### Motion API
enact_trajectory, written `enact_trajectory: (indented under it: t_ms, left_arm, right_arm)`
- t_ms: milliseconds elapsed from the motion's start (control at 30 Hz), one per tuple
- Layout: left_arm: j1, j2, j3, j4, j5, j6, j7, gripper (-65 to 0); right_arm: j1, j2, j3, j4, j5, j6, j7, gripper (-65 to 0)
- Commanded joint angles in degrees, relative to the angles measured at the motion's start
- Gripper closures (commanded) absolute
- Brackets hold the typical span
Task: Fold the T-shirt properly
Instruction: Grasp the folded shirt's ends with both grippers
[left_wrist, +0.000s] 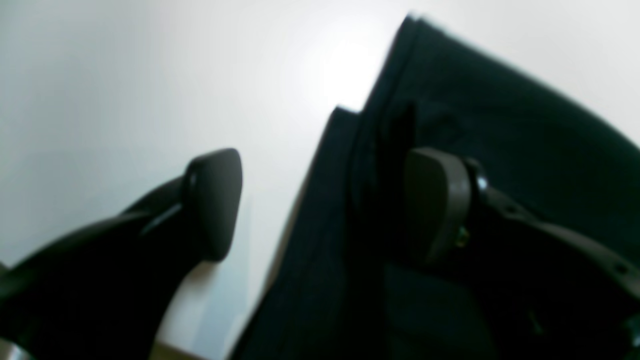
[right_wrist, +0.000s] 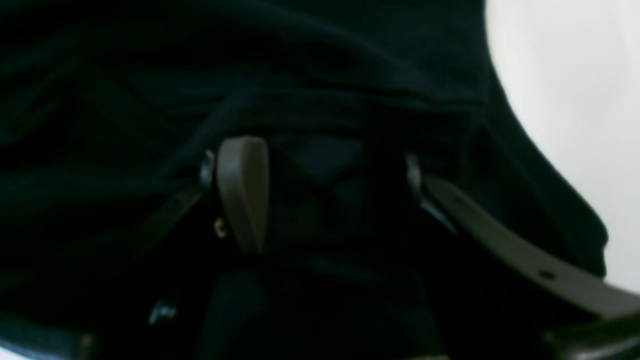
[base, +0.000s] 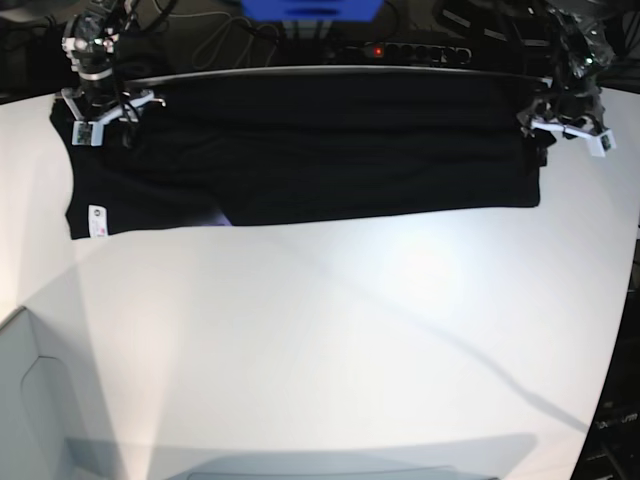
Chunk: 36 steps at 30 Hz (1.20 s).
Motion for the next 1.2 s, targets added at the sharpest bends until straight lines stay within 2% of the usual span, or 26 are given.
enact_trajectory:
  t_ms: [0, 400, 467, 667, 767, 1067, 1167]
  left_arm:
    - [0.12, -1.06, -0.18, 0.71, -0.52, -0.12, -1.03, -48.1]
    - [1.62, -1.06, 3.77, -1.66, -0.52, -0.2, -1.03, -46.6]
    - [1.88, -1.06, 4.39, -1.93, -0.52, -0.2, -1.3, -40.5]
    - [1.79, -1.06, 4.12, -2.8, -0.52, -0.2, -1.56, -10.8]
    - [1.62, -1.06, 3.86, -2.8, -0.52, -0.2, -1.56, 0.0]
    - [1.44, -0.97, -0.71, 3.88, -0.52, -0.2, -1.65, -0.1]
    - [1.79, 1.32, -1.68, 10.03, -0.52, -0.2, -1.3, -0.1]
  right_arm:
    - [-0.65, 0.49, 0.3, 0.11, -0.75, -0.06, -1.82, -34.0]
    - [-0.3, 0.58, -0.05, 0.02, -0.75, -0.06, -1.82, -34.0]
    - [-0.3, 0.58, 0.13, -0.07, -0.75, -0.06, -1.82, -34.0]
    - [-0.12, 0.67, -0.05, -0.24, -0.75, -0.06, -1.82, -34.0]
    - [0.93, 0.67, -0.14, -0.24, -0.75, -0.06, -1.9, -34.0]
    - [2.07, 0.58, -0.14, -0.33, -0.75, -0.06, -2.08, -34.0]
    - [2.07, 0.49, -0.22, -0.33, -0.75, -0.06, -2.08, -34.0]
